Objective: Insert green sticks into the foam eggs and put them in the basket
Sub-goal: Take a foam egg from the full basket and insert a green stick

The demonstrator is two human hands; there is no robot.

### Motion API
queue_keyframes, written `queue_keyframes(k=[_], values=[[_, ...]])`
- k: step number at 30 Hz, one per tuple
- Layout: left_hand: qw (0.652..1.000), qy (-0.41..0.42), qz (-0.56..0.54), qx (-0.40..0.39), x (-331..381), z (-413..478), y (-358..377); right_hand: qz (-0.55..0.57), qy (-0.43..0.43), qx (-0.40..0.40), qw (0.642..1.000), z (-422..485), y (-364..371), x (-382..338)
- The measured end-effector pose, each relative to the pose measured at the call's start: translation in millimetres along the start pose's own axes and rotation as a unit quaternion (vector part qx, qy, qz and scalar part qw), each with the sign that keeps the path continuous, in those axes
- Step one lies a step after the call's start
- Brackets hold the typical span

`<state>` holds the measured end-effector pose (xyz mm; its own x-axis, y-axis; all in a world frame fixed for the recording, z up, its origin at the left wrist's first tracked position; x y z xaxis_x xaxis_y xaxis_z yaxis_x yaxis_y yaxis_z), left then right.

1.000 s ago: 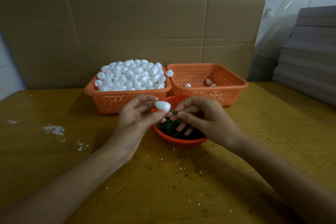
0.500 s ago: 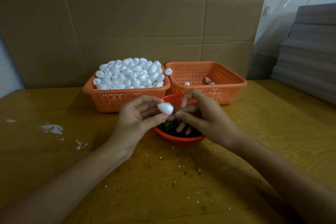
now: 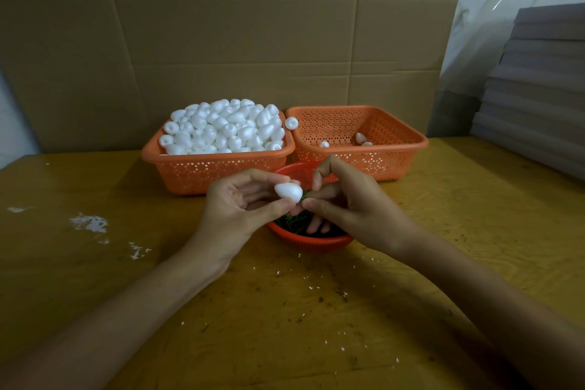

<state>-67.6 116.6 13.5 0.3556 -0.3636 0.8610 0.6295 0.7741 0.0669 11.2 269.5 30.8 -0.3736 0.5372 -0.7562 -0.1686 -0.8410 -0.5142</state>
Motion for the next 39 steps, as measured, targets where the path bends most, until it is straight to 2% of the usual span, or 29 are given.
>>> queue_keyframes(k=[5,18,31,39], values=[[1.0,0.001,0.008,0.015,-0.1,-0.5,-1.3,-0.014,0.004,-0.012,1.0,-0.4,5.0,-1.3],[0.996,-0.051,-0.066,0.035,-5.7,-1.3,-3.9,-0.029,-0.017,-0.027,0.999,-2.2,6.7,-4.6],[0.994,-0.061,-0.076,0.055,-7.2,-2.7,-3.3,-0.053,-0.05,-0.023,0.997,-4.1,6.5,-11.9],[0.991,-0.065,-0.098,0.065,-5.5,-1.9,-5.3,-0.042,-0.04,-0.029,0.998,-3.3,3.3,-9.0]])
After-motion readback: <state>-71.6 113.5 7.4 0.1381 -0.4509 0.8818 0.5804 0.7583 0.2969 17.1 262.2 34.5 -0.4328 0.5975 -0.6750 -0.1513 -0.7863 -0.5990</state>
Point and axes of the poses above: each hand's wrist, its own z-axis towards the middle knuckle, its own y-axis out of the palm, x = y × z, the point moved 7 cm from there along z, towards the middle knuckle, and after that the axes turned 2 degrees about y, right-handed, at the moved point
